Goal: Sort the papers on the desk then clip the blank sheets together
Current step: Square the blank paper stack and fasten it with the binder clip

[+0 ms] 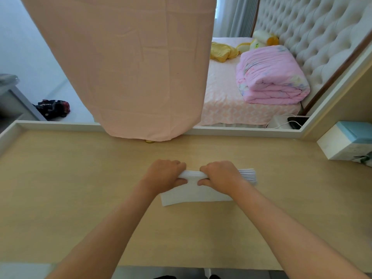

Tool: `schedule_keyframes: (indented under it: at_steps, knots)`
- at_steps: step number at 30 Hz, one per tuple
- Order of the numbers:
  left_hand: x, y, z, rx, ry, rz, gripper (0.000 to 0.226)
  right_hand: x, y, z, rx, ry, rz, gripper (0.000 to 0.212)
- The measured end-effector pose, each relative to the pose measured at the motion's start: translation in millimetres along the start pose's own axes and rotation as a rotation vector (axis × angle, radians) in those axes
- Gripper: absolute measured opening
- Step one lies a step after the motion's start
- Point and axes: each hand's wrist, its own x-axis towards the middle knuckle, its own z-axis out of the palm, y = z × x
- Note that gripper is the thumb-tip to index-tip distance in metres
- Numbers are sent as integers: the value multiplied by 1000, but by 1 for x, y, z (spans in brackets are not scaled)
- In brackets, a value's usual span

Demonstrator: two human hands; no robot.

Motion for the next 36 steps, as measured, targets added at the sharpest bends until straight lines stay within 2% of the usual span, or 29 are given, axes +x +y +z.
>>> schedule_keyframes:
  at_steps: [3,6,7,8,11,12,14,18,20,24,28,33,36]
  knots:
    - [-43,-38,2,-181,95,-178,36,1,0,1,-16,-7,7,44]
    - [-81,-63,33,-697,330,-629,22,2,0,3,-33,0,24,46]
    - [-88,-67,50,-739,362,-736,18,3,0,3,-37,6,31,46]
    - [-91,-68,68,-704,320,-769,23,3,0,3,-38,12,40,45]
    - [-90,-58,113,-607,32,-652,61,3,0,3,-43,22,74,43]
    - [-88,-53,122,-575,-60,-627,66,4,1,3,-48,25,82,43]
    - [-83,-48,134,-516,-164,-599,62,4,1,4,-59,30,92,43]
    - [-85,-44,139,-591,-29,-641,34,5,1,3,-63,34,98,45]
    - [-96,-39,134,-592,-25,-624,22,5,0,2,-58,32,106,45]
    - [-114,-6,126,-611,-109,-430,23,5,1,-1,-38,30,118,45]
    - [-94,44,124,-584,-145,-254,19,6,3,-1,-1,21,110,42]
    - [-71,84,123,-593,-202,-252,14,10,6,1,21,14,117,45]
    - [-80,93,127,-668,-340,-146,18,13,10,3,24,27,116,44]
